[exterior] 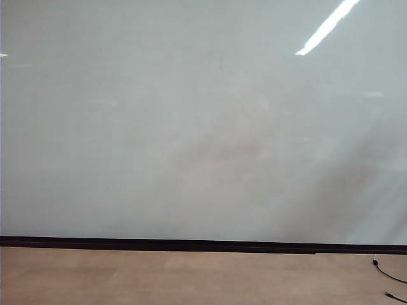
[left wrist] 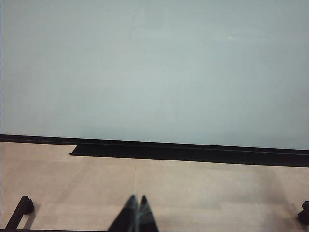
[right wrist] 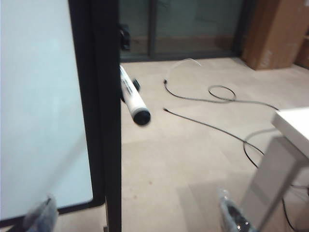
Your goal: Pick up the pen on the shelf to the right of the whiteboard and write the letter A.
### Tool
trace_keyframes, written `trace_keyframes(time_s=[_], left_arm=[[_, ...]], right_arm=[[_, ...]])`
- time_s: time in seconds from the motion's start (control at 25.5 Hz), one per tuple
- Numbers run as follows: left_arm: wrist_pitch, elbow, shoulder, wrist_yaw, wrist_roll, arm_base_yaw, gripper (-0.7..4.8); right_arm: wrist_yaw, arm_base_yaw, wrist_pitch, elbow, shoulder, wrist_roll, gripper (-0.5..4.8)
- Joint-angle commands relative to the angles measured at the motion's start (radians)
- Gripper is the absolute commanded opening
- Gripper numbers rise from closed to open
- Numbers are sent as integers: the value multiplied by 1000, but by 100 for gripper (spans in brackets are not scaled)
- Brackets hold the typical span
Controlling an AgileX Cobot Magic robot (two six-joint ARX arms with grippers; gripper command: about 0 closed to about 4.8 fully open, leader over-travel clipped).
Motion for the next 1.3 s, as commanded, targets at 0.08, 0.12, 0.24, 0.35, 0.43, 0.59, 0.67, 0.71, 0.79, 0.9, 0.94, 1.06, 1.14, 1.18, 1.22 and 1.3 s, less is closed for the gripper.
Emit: trace_keyframes(time_s=[0.08, 0.12, 0.24, 0.35, 0.43, 0.59, 0.67, 0.71, 0.79, 0.9, 0.94, 1.06, 1.14, 1.18, 1.22, 1.3], left_arm=[[8, 2, 0, 0, 4, 0, -5], [8, 2, 0, 1, 4, 0, -4], [8, 2, 0, 0, 4, 0, -4], [8, 2, 0, 1, 4, 0, -5], [8, 2, 0, 0, 4, 0, -5], [8, 2, 0, 0, 4, 0, -4], [8, 2, 0, 0, 4, 0, -4], [8, 2, 0, 2, 4, 0, -4], [8, 2, 0, 0, 4, 0, -4], [8, 2, 0, 1, 4, 0, -5], [8, 2, 0, 0, 4, 0, -4], [8, 2, 0, 0, 4, 0, -5], [8, 2, 0, 1, 4, 0, -5], [8, 2, 0, 0, 4, 0, -5], [8, 2, 0, 0, 4, 0, -4], [8, 2, 0, 0, 4, 0, -4]], right_arm=[[-66, -13, 126, 26, 83, -21, 433], [-69, -16, 140, 33, 102, -24, 433], [-95, -36, 168, 50, 161, -24, 433], [-115, -71, 245, 55, 235, -24, 432], [-144, -97, 271, 58, 262, -18, 432], [-211, -139, 313, 74, 312, -5, 432], [-252, -158, 314, 90, 332, 16, 432], [-282, -167, 314, 103, 342, 35, 432], [-317, -176, 312, 121, 353, 50, 432], [-338, -186, 310, 139, 352, 60, 431], [-337, -186, 310, 142, 352, 68, 431], [-337, -186, 294, 150, 352, 84, 431], [-338, -185, 294, 151, 352, 87, 431], [-338, -185, 301, 151, 352, 93, 431], [-338, -185, 305, 151, 352, 96, 431], [-338, -185, 308, 152, 352, 112, 431]])
